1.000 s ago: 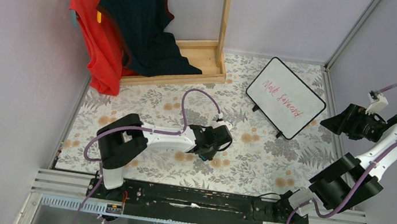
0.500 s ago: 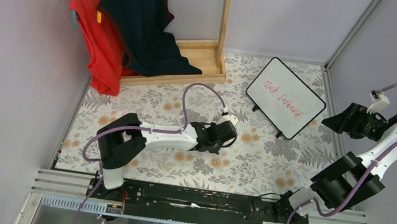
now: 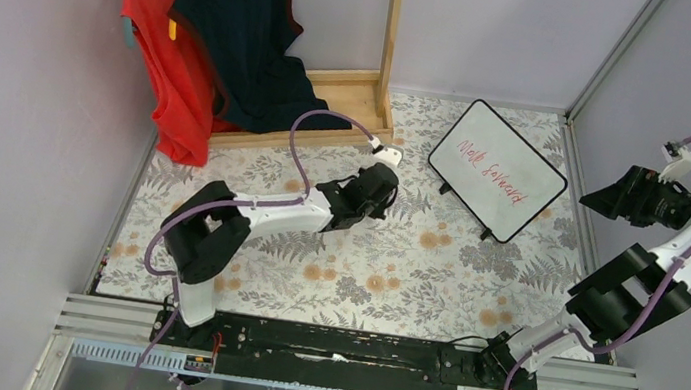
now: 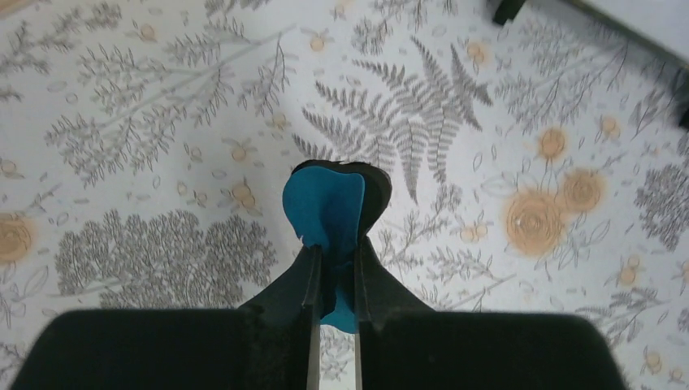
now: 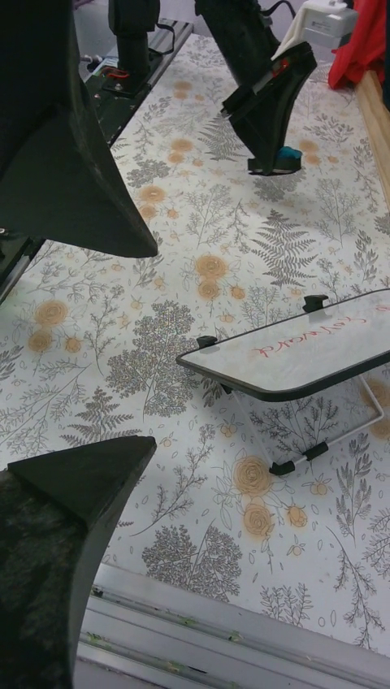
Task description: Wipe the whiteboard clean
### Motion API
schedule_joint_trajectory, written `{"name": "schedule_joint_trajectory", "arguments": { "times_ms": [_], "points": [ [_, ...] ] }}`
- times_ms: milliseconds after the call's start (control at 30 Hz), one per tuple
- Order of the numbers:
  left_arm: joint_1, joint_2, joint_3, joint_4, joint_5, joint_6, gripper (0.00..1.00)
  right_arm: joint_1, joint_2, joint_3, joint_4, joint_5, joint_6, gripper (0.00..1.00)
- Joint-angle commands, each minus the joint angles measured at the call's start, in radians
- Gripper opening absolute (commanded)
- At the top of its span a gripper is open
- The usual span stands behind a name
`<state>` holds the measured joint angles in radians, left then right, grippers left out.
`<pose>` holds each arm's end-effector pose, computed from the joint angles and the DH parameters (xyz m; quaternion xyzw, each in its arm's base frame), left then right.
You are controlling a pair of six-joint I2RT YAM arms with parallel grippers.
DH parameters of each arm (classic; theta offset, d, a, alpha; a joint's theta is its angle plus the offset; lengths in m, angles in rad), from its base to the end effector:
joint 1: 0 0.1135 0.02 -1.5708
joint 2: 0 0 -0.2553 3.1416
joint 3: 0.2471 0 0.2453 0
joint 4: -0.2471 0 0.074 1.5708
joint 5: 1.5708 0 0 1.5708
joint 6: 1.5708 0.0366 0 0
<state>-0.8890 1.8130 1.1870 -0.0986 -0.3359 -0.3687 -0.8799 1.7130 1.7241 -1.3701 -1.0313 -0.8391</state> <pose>0.2554 -0.2955 0.1987 0.1649 0.8864 -0.1149 0.4170 0.2236 -0.2211 0.3381 -0.0345 0.8660 0.2504 0.4315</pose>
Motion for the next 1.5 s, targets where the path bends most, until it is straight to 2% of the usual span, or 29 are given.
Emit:
{"name": "schedule_joint_trajectory", "arguments": {
  "times_ms": [0,367,600,800,1133,1467],
  "points": [
    [0.010,0.034,0.035,0.164,0.033,0.038,0.00,0.003,0.069,0.101,-0.102,-0.026,-0.082,0.87],
    [0.009,0.099,0.094,0.221,0.101,0.046,0.00,0.116,0.130,0.084,-0.080,0.007,-0.135,0.85],
    [0.009,0.097,0.088,0.242,0.120,0.045,0.00,0.154,0.138,0.019,0.095,0.031,-0.050,0.83],
    [0.010,0.097,0.090,0.243,0.123,0.042,0.00,0.168,0.157,0.009,0.157,0.023,-0.012,0.83],
    [0.010,0.115,0.132,0.220,0.137,0.051,0.00,0.205,0.233,0.027,0.193,-0.016,0.026,0.77],
    [0.010,0.131,0.137,0.213,0.148,0.042,0.00,0.245,0.226,0.021,0.223,-0.034,0.057,0.76]
  ]
}}
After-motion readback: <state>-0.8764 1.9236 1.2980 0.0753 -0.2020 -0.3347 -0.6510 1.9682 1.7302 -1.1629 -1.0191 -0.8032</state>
